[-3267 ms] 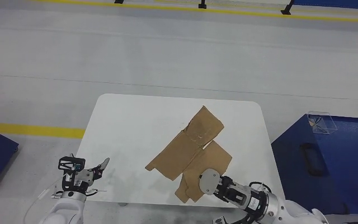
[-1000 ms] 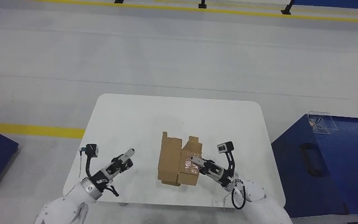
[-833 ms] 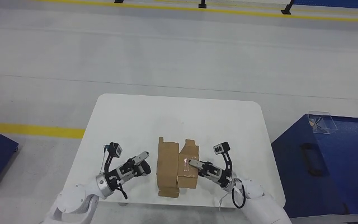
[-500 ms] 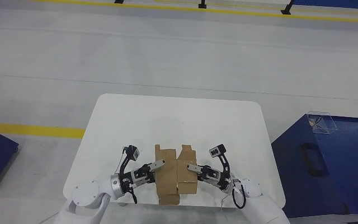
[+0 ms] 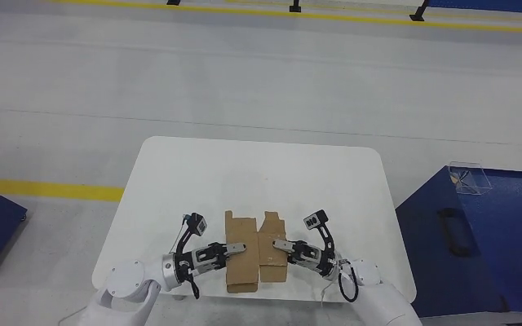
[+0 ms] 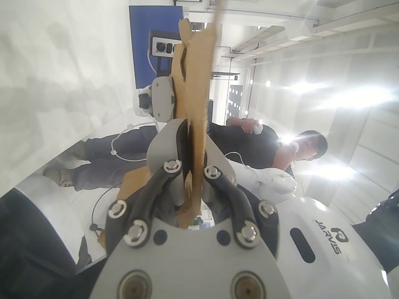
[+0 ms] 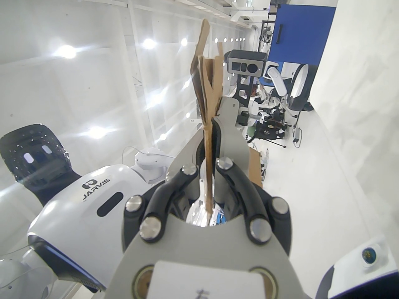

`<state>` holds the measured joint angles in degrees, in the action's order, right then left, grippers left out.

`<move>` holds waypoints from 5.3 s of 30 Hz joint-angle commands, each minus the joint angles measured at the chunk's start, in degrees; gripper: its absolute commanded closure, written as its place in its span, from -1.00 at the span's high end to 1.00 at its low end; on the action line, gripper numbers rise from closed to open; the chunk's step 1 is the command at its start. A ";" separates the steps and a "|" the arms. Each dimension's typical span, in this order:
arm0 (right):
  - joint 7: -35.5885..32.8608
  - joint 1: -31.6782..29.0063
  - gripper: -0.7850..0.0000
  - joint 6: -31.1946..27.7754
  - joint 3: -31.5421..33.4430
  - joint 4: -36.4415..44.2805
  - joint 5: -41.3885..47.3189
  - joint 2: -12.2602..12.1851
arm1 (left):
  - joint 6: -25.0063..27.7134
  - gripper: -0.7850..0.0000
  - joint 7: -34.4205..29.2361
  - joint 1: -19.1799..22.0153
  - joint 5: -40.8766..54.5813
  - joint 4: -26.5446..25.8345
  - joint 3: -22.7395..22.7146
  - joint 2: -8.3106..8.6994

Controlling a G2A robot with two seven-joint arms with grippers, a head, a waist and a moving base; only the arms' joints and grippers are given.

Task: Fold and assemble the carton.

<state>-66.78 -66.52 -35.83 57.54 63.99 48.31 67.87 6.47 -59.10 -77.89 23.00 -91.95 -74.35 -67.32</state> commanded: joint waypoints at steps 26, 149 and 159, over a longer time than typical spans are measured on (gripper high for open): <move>43.41 -11.99 1.00 -22.17 15.36 20.84 -52.62 2.91 | 28.35 -1.00 19.95 5.71 31.51 11.18 19.64 -7.91; 17.66 -1.59 -1.00 -7.69 1.99 15.35 -36.78 -8.13 | 14.13 1.00 21.52 1.47 -49.39 5.43 -0.76 -3.66; 15.59 -0.35 -1.00 -9.03 0.55 14.98 -37.35 -7.92 | 10.73 0.51 15.88 3.78 -48.33 6.90 2.89 -3.65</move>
<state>-51.10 -66.97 -44.79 58.18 79.03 11.13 59.94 17.61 -42.91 -74.41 -25.15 -85.24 -71.88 -70.97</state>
